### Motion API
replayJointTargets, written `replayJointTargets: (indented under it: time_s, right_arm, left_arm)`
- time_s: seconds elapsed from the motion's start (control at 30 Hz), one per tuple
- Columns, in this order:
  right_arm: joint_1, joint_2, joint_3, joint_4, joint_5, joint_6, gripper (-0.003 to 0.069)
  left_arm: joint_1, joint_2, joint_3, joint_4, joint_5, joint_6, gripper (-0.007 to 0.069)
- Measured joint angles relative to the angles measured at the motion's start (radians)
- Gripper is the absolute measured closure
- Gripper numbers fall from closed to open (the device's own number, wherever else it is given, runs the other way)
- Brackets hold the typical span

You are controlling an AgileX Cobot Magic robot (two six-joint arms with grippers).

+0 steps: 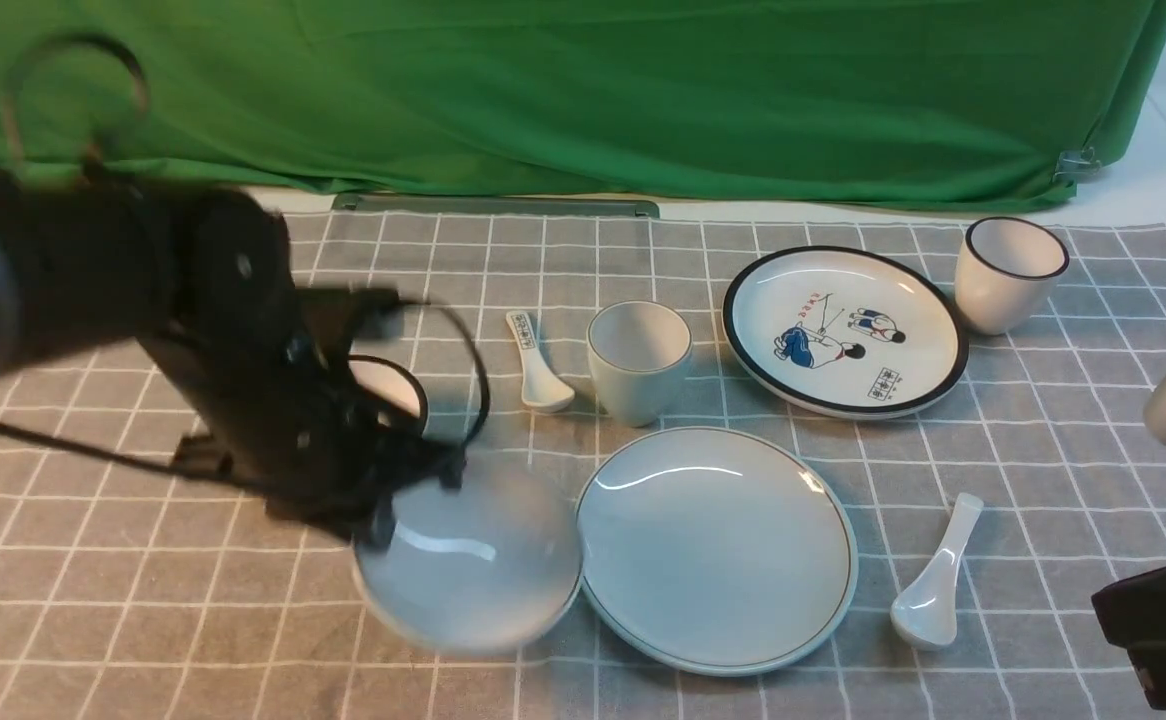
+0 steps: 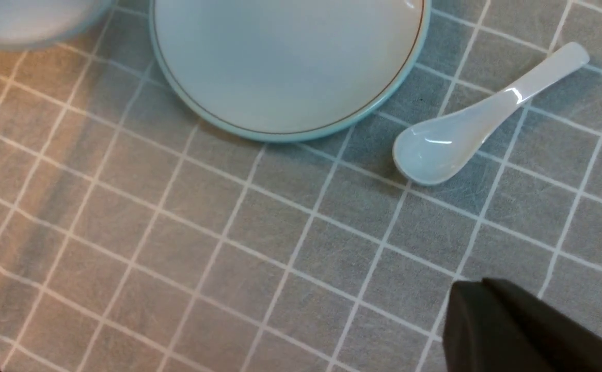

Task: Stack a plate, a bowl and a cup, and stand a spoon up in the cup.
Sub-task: Use the left arm to grab a blue rice bowl, then use the left arm to put the blue rice bowl into the blue large plate in the middle

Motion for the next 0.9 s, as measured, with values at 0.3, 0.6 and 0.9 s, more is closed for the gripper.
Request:
replayJointTargets:
  time_s: [0.3,0.6,0.9]
  right_arm:
    - [0.000,0.000,0.000,-0.032,-0.018,0.000,0.0637]
    - [0.000,0.000,0.000,-0.039,-0.021,0.001,0.0629]
    - [0.000,0.000,0.000,-0.045,-0.021,0.001,0.0621]
  left_arm:
    - [-0.166,0.072,-0.190,-0.153,-0.138,0.051,0.0602]
    - [-0.215,0.355,-0.296,-0.170,-0.168,0.054,0.0601]
    - [-0.215,0.402,-0.301,-0.157,-0.134,0.054,0.0601]
